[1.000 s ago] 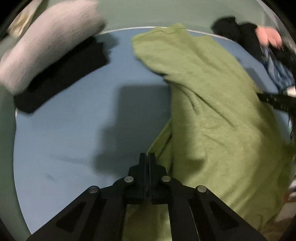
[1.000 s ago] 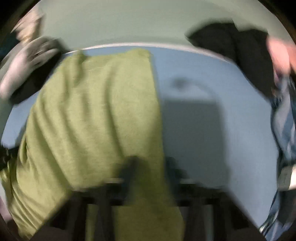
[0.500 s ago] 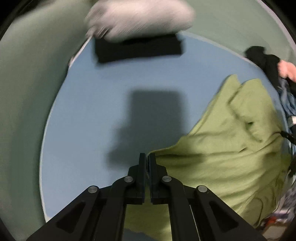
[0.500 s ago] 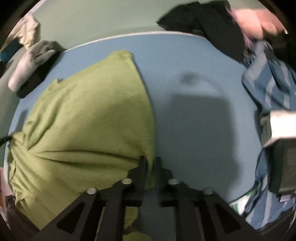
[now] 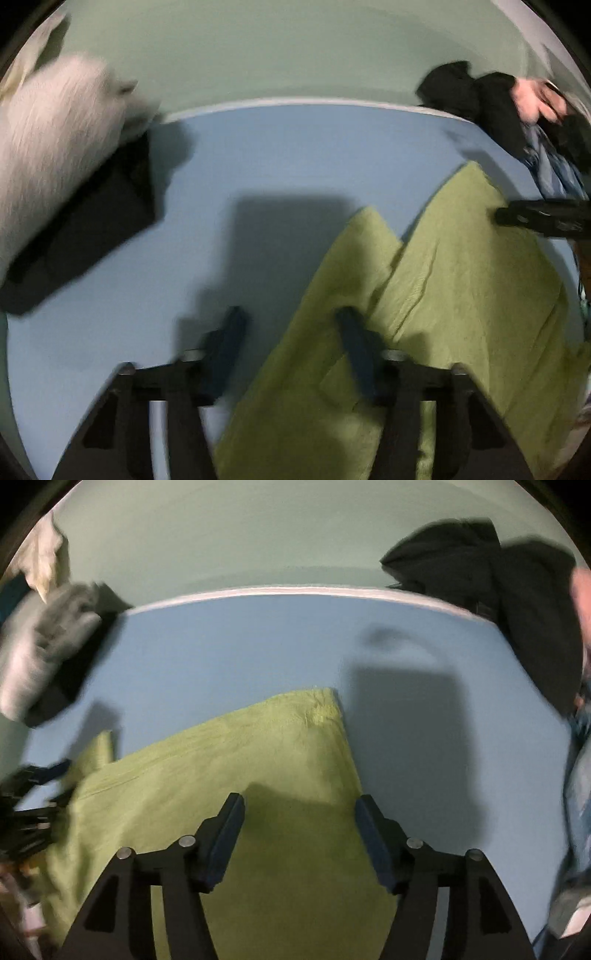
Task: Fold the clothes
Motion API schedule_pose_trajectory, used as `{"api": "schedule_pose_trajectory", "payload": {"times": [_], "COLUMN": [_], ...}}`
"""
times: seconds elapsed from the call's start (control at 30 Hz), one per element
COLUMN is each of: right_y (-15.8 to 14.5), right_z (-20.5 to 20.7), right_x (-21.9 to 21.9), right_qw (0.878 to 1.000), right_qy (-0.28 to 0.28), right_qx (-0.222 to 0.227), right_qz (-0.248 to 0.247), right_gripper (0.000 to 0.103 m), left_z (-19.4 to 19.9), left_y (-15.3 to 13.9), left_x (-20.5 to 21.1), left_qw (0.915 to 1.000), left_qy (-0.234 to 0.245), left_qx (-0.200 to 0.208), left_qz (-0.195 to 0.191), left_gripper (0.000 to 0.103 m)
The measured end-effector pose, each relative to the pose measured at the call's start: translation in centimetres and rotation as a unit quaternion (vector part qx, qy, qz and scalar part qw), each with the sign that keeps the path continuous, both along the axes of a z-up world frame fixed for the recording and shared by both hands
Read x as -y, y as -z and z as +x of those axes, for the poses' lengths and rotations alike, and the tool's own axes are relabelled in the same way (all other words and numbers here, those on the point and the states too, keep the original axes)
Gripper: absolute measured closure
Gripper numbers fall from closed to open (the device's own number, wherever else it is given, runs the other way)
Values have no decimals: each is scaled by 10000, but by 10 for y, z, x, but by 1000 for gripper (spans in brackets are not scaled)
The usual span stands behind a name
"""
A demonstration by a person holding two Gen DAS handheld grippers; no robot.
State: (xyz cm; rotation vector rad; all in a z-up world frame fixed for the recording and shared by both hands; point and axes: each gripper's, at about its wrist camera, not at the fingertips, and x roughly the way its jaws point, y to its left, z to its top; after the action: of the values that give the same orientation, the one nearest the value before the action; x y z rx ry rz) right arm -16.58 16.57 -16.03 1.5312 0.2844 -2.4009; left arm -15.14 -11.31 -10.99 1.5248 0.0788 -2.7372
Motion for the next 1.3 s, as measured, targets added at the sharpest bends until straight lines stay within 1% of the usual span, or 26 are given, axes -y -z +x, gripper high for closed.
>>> {"api": "schedule_pose_trajectory", "payload": {"times": [0.03,0.13,0.17,0.27,0.3,0.37,0.43,0.47,0.5,0.53,0.57,0.6,0.63,0.67,0.7,0.73,0.77,0.8,0.83,0.9,1.0,1.07,1.1,1.17,1.23,1.3], "right_y": [-2,-23,-35,-79,-94,-125,-139,-136,-128,-117,-106,-92,-77,-62,-49,-40,-35,-33,-32,-32,-38,-40,-41,-43,-40,-34], "right_z": [2,5,1,-20,-30,-54,-81,-94,-103,-109,-116,-119,-120,-118,-112,-103,-93,-75,-54,-5,82,142,169,210,242,262], "right_x": [6,9,4,-23,-32,-54,-68,-73,-76,-77,-78,-80,-84,-87,-89,-90,-92,-94,-98,-100,-106,-113,-120,-135,-144,-149], "right_qw": [9998,9987,9985,9956,9932,9856,9790,9765,9744,9726,9704,9688,9668,9678,9715,9750,9773,9792,9806,9839,9910,9946,9959,9960,9926,9882], "right_qy": [-160,-404,-340,66,254,720,1140,1335,1525,1690,1854,2049,2260,2321,2232,2097,1954,1779,1584,1216,662,422,389,419,516,672], "right_qx": [-91,-300,-435,-936,-1134,-1528,-1688,-1689,-1649,-1598,-1547,-1396,-1188,-972,-730,-518,-383,-276,-168,-48,77,178,208,290,461,636], "right_qz": [63,37,18,-64,-76,-54,53,79,69,47,25,26,41,-81,-311,-526,-728,-934,-1142,-1308,-1160,-928,-794,-736,-996,-1223], "right_gripper": [101,102,102,102,102,102,102,102,100,86,61,21,21,25,26,29,31,34,34,34,34,34,34,34,34,34], "left_z": [-1,-4,-5,-8,-12,-28,-54,-81,-100,-114,-127,-137,-138,-131,-124,-116,-109,-98,-84,-53,17,77,99,148,191,220], "left_y": [-10,-41,-51,-82,-96,-122,-129,-120,-106,-90,-74,-59,-50,-51,-53,-55,-57,-61,-68,-78,-78,-59,-49,-25,-3,10], "left_x": [5,20,25,40,46,59,69,70,70,73,74,73,68,63,58,52,47,43,43,48,77,99,111,137,152,154], "left_qw": [9999,9983,9974,9934,9906,9813,9699,9657,9651,9657,9663,9661,9653,9680,9702,9717,9726,9739,9763,9832,9929,9957,9947,9879,9746,9617], "left_qy": [-41,-163,-204,-326,-393,-630,-993,-1240,-1437,-1617,-1740,-1789,-1759,-1577,-1393,-1209,-1024,-859,-728,-442,-204,-391,-602,-1159,-1698,-2075], "left_qx": [-134,-535,-668,-1068,-1249,-1670,-1922,-1887,-1711,-1445,-1183,-940,-865,-1022,-1178,-1334,-1488,-1609,-1676,-1642,-1173,-647,-446,-80,170,302], "left_qz": [-35,-140,-175,-280,-387,-728,-1120,-1282,-1369,-1427,-1484,-1609,-1724,-1661,-1597,-1532,-1466,-1350,-1156,-666,83,530,702,1032,1447,1763], "left_gripper": [101,100,101,101,101,101,101,101,100,100,99,95,86,70,59,42,35,33,31,29,28,28,28,28,28,29]}}
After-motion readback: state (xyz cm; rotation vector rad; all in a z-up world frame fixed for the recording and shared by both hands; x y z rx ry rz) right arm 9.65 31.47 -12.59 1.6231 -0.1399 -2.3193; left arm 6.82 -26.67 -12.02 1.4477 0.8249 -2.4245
